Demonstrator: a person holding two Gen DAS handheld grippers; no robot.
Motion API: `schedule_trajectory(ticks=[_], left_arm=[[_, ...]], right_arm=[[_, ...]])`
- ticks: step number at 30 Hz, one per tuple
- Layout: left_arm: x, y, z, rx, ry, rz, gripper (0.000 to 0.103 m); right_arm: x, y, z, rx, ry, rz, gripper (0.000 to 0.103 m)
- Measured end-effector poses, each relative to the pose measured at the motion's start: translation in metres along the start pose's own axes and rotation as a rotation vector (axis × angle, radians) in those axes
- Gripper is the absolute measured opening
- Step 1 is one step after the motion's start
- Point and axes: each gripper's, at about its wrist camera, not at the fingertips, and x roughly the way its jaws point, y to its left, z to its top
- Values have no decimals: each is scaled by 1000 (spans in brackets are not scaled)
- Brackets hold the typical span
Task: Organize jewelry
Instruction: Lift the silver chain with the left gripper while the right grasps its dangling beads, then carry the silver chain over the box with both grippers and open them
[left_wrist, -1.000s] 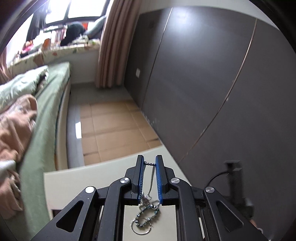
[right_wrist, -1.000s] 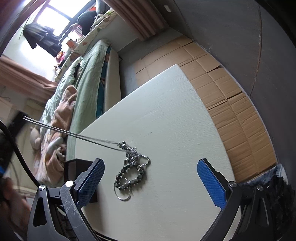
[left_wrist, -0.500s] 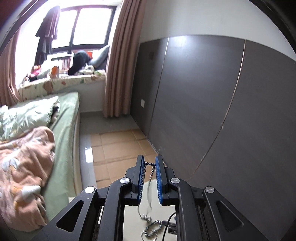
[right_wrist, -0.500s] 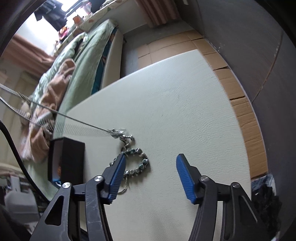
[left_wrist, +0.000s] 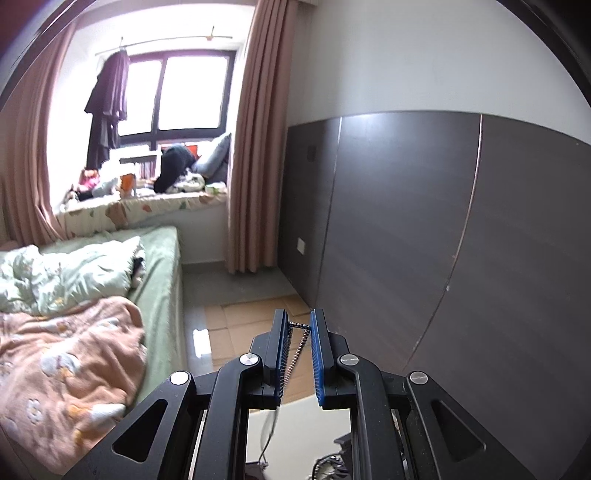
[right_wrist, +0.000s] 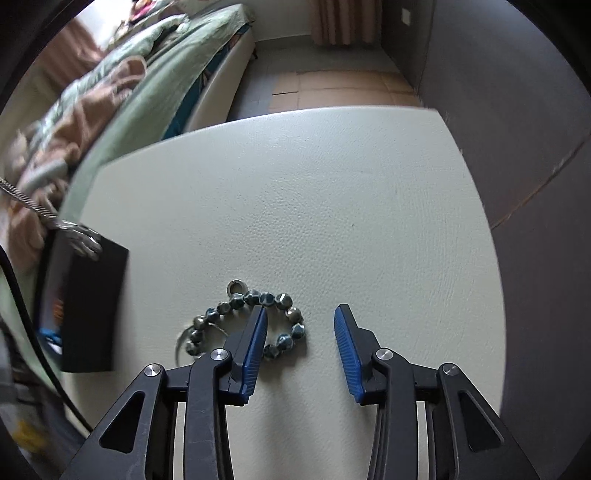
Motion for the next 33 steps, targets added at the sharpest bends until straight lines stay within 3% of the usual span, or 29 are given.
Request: schedule_trajectory(ticks=[3, 6, 10, 19, 33], left_arm=[[-17, 14, 12, -11, -32, 32, 13], [-33, 28, 22, -29, -57, 54, 13], [-49, 35, 22, -23, -76, 74, 13], [-37, 49, -2, -31, -25, 77, 13], [9, 90, -76, -111, 130, 86, 13]], right_arm=[[1, 12, -2, -74, -15, -87, 11], [0, 15, -4, -83, -15, -70, 10], [-19, 10, -5, -54, -75, 5, 10], [-78, 4, -5, 45, -233, 293, 10], [-102, 46, 12, 101, -336, 472, 10]])
